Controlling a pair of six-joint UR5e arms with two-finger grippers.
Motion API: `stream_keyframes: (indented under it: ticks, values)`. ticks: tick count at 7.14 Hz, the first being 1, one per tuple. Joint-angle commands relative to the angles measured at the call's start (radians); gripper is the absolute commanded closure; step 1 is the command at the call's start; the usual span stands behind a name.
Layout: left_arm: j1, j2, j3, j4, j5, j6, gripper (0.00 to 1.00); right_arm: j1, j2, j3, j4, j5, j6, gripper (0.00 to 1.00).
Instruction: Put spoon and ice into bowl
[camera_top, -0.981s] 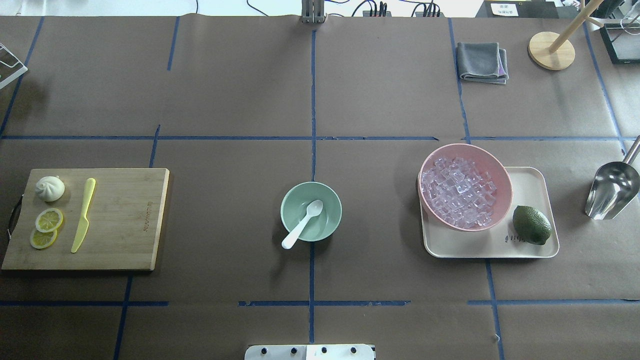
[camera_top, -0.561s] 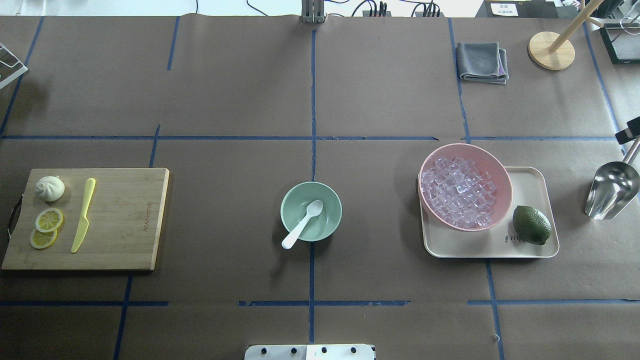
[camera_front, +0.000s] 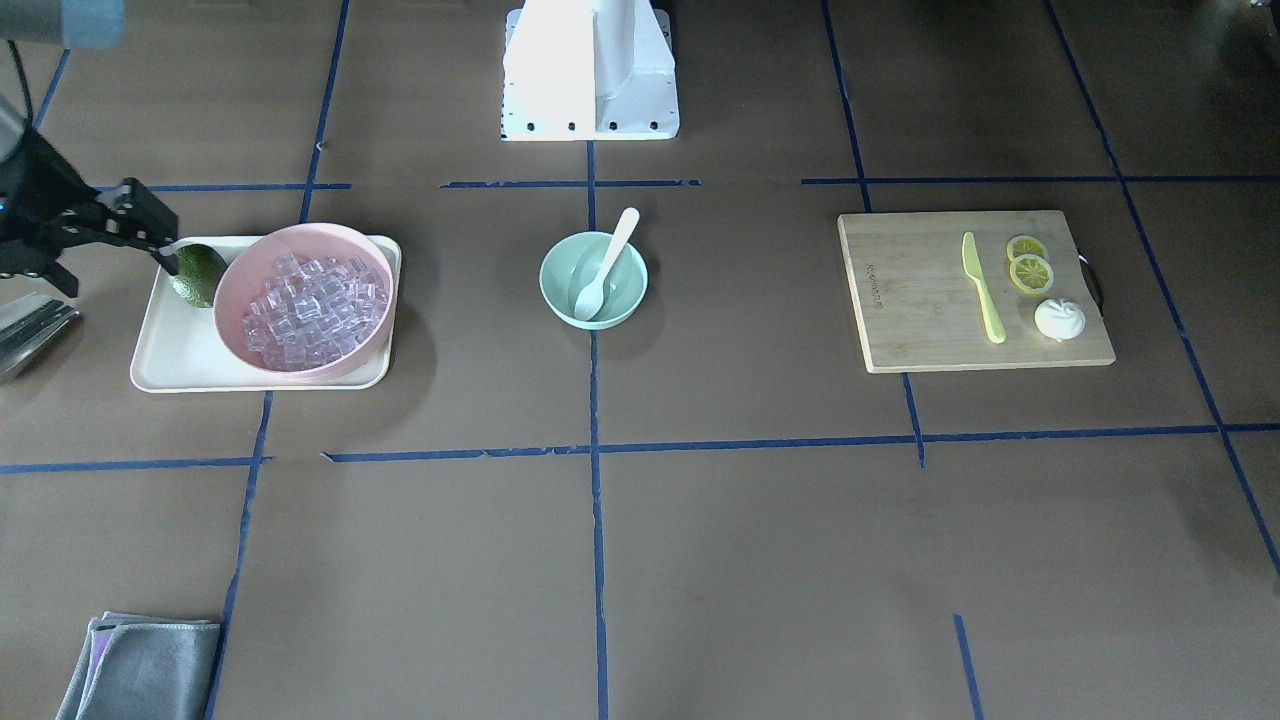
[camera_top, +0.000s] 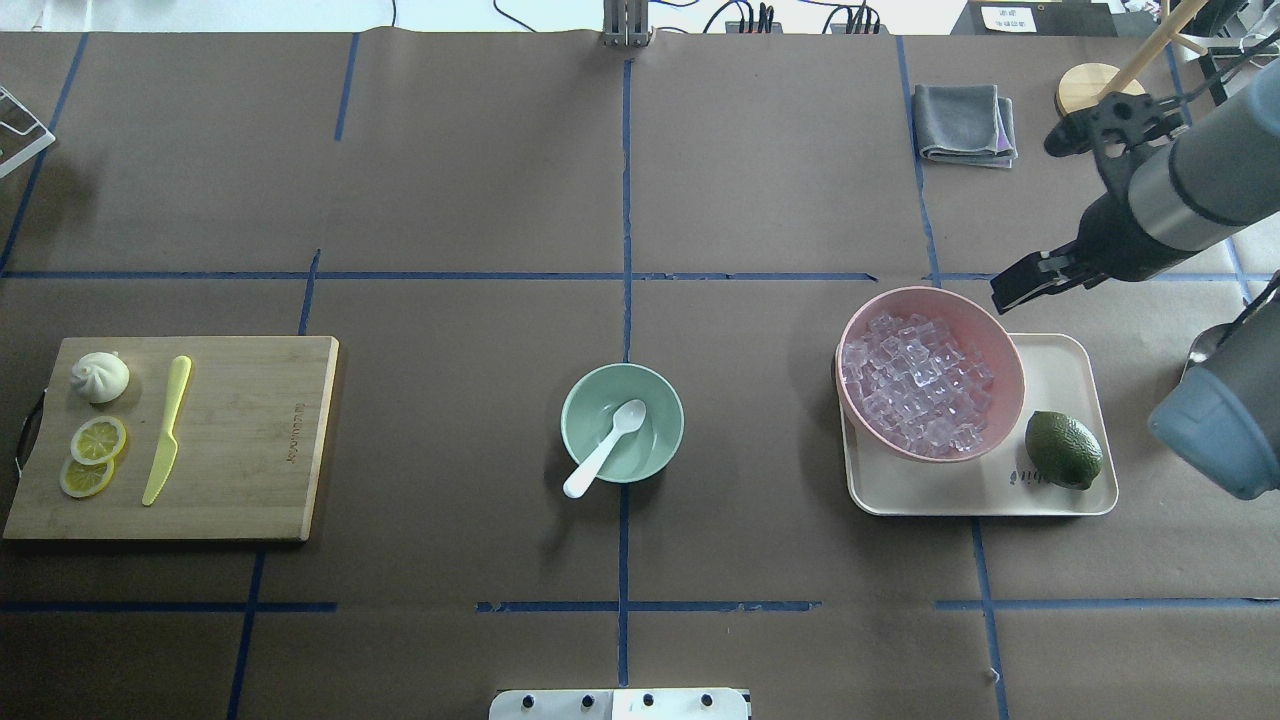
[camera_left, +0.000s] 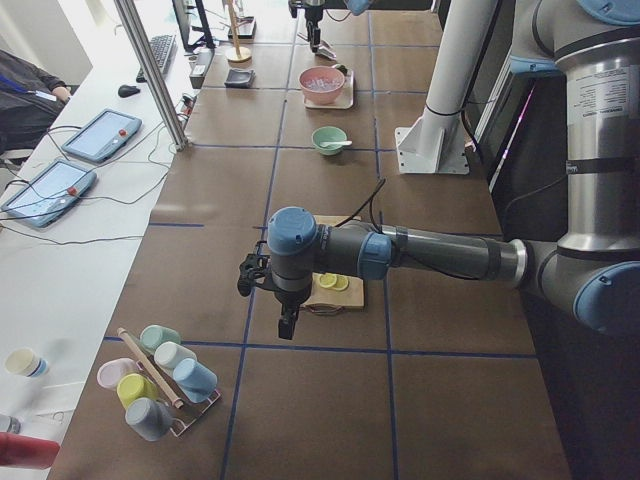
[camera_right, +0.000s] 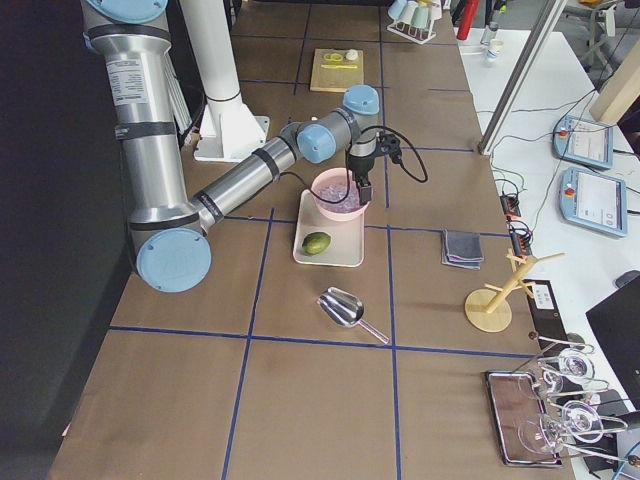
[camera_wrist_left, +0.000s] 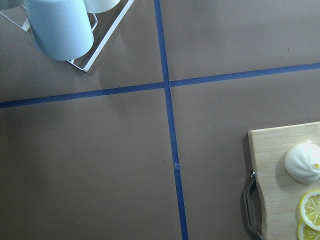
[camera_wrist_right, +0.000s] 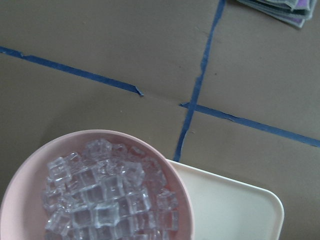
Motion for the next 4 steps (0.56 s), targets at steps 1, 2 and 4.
stream_keyframes:
  ticks: [1,2,4]
  values:
    - [0.000,-0.002,-0.001,-0.003,-0.001,0.000,0.00,-0.126,0.024,-0.049,0.030,-0.062,0.038,0.01]
    - [0.000,-0.002,0.000,-0.006,0.001,0.000,0.00,-0.142,0.023,-0.088,0.097,-0.070,0.057,0.01]
    - [0.000,-0.002,-0.001,-0.009,-0.001,0.000,0.00,-0.174,0.024,-0.121,0.162,-0.070,0.110,0.02]
